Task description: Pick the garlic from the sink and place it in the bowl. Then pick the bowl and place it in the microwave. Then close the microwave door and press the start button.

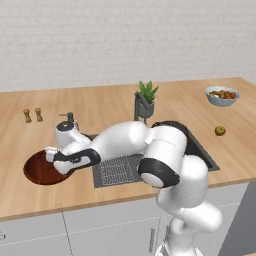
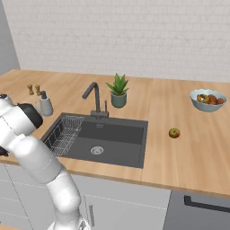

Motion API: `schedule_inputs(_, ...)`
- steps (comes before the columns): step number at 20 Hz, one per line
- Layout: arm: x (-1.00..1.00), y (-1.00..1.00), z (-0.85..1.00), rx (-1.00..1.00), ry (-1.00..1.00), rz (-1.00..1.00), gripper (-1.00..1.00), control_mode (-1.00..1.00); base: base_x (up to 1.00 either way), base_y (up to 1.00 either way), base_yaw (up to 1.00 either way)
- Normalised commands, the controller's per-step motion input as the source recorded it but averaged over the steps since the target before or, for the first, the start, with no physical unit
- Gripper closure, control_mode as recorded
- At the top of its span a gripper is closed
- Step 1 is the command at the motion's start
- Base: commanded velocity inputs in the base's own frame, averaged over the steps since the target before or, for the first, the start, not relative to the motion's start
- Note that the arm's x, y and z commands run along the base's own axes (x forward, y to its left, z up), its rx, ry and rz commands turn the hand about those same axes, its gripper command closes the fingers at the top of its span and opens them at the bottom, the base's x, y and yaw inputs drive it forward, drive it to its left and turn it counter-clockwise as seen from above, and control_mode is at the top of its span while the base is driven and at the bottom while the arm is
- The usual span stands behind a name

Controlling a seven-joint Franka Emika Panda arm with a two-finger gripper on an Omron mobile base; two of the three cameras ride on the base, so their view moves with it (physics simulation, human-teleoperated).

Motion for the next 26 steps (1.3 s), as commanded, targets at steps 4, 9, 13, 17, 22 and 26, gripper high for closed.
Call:
schedule_inputs(4,0.01,0.05,-0.05,0.00,0.00,0.00,-1.00,-1.00,0.00,0.00,0.00)
schedule_inputs(9,0.00,0.00,-0.05,0.00,0.00,0.00,-1.00,-1.00,0.00,0.00,0.00)
schedule_inputs(13,-0.06,-0.11,-0.12,0.00,-0.11,0.00,-1.00,-1.00,0.00,0.00,0.00)
schedule_inputs(17,-0.43,-0.54,0.14,0.10,-0.18,0.00,-1.00,-1.00,0.00,0.00,0.00)
schedule_inputs(22,-0.29,-0.52,0.19,0.16,-0.07,0.00,-1.00,-1.00,0.00,0.00,0.00)
schedule_inputs(26,-0.01,-0.13,-0.14,0.10,0.00,0.00,-1.00,-1.00,0.00,0.00,0.00)
